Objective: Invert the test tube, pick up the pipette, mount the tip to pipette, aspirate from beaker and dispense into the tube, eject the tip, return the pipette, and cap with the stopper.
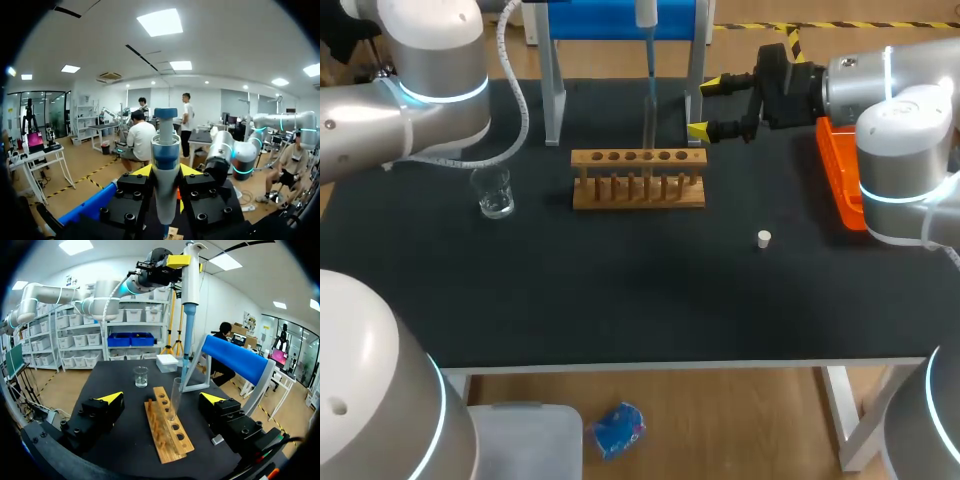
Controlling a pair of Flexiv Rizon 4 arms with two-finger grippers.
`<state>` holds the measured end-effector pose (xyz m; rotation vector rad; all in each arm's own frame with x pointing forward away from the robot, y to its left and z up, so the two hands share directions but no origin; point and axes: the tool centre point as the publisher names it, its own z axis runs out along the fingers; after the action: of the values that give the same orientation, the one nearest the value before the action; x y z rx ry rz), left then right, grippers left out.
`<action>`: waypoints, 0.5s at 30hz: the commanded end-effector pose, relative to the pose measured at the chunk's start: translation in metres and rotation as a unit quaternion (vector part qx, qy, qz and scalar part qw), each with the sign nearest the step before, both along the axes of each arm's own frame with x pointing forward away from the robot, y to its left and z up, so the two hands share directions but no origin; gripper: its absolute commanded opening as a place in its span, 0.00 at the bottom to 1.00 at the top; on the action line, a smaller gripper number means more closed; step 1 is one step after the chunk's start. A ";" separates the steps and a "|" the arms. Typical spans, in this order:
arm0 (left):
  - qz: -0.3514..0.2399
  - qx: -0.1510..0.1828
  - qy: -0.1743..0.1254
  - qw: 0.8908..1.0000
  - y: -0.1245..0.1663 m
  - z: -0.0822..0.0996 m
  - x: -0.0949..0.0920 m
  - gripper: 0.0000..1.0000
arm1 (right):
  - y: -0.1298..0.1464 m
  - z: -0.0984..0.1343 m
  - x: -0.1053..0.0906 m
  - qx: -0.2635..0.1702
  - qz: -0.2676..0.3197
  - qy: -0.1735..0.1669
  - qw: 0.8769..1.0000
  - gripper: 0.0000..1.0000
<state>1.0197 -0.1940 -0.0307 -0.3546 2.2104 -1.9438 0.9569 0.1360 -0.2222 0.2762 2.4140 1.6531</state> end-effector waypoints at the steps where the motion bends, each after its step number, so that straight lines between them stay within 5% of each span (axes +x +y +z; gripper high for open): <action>1: 0.005 0.012 0.007 1.000 0.003 0.000 -0.005 0.00 | 0.000 -0.001 0.000 0.000 -0.001 -0.001 1.000 1.00; 15: 0.011 0.010 -0.007 1.000 0.000 -0.011 -0.003 0.00 | 0.000 -0.001 0.000 0.000 -0.001 -0.001 1.000 1.00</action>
<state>1.0155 -0.1908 -0.0366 -0.3639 2.2265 -1.8895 0.9569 0.1360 -0.2222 0.2761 2.4139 1.6530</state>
